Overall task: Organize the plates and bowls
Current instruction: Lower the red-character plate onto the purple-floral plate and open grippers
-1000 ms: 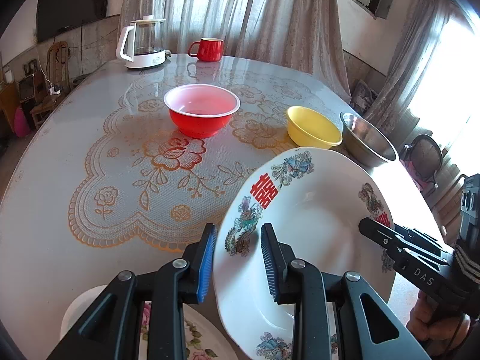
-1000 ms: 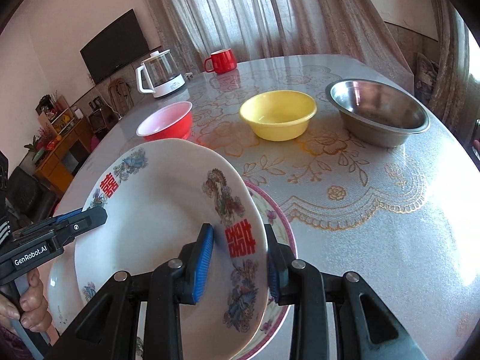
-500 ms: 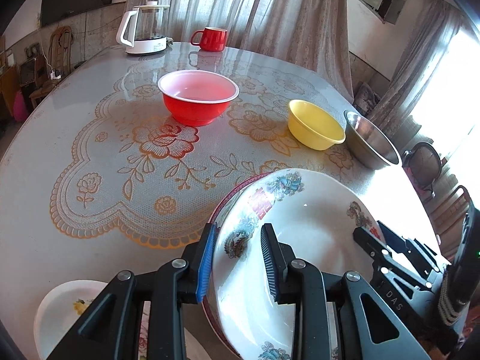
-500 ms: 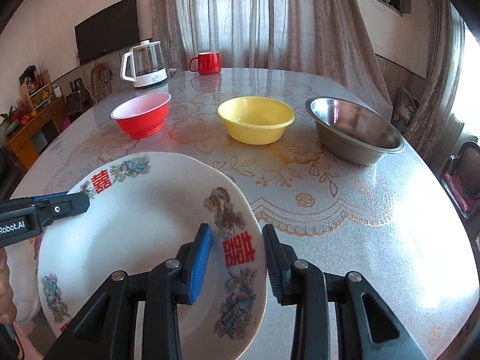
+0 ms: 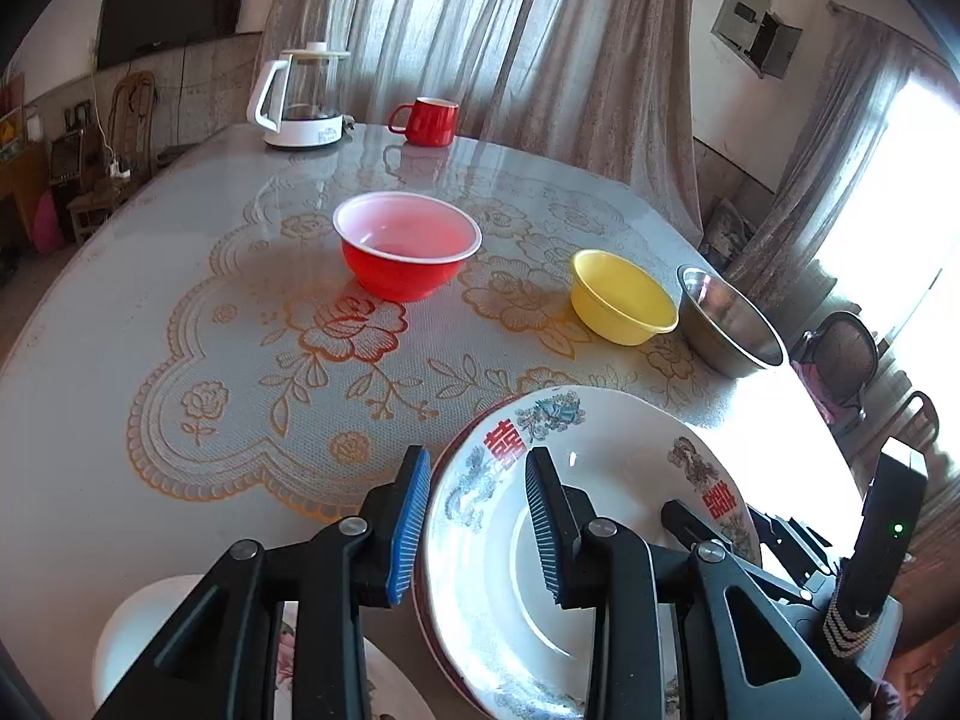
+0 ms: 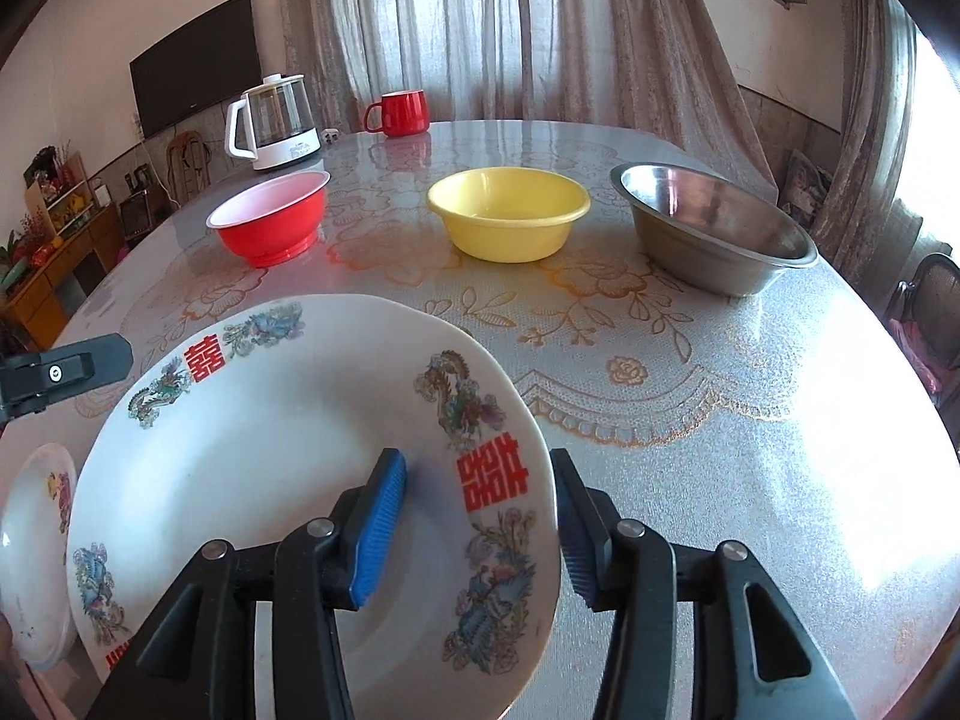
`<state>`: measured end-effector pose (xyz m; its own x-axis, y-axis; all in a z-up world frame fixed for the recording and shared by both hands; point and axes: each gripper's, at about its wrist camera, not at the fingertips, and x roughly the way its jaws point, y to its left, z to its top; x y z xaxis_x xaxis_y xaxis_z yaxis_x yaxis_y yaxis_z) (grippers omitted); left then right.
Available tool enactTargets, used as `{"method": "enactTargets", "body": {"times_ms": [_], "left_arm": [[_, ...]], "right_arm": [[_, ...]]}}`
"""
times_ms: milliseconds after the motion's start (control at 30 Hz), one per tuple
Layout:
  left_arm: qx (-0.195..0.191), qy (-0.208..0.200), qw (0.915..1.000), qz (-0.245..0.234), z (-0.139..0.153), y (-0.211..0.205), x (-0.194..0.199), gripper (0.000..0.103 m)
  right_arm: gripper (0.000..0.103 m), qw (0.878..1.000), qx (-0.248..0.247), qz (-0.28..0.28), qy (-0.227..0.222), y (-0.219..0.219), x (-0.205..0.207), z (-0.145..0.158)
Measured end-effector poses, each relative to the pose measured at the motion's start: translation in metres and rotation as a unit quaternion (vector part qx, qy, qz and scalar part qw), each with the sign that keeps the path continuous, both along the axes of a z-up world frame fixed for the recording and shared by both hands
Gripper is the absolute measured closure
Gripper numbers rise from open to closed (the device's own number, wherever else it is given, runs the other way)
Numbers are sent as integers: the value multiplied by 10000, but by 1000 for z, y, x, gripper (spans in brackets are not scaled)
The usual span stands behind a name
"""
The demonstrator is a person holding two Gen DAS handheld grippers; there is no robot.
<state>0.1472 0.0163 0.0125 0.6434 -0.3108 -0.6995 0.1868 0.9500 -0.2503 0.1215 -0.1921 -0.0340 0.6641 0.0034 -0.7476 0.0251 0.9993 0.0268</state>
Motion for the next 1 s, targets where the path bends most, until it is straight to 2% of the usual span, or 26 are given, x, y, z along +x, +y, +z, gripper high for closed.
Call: {"method": "enactTargets", "body": {"times_ms": [67, 167, 233, 467, 633, 1000], "left_arm": [[152, -94, 9998, 59, 4, 2, -5, 68], [438, -179, 9987, 214, 5, 5, -11, 60], [554, -202, 9978, 297, 4, 7, -15, 58], [916, -214, 9934, 662, 0, 16, -24, 56], [1052, -261, 9904, 862, -3, 25, -30, 56], [1126, -363, 9885, 943, -3, 35, -46, 56]], "right_arm": [[54, 9998, 179, -12, 86, -3, -1, 1], [54, 9978, 635, -57, 165, -14, -4, 4], [54, 9973, 722, -42, 154, -16, -8, 4], [55, 9998, 217, 20, 48, -3, -15, 0], [54, 9998, 165, 1, 84, -2, -16, -1], [54, 9997, 158, -109, 160, -1, -16, 0]]}}
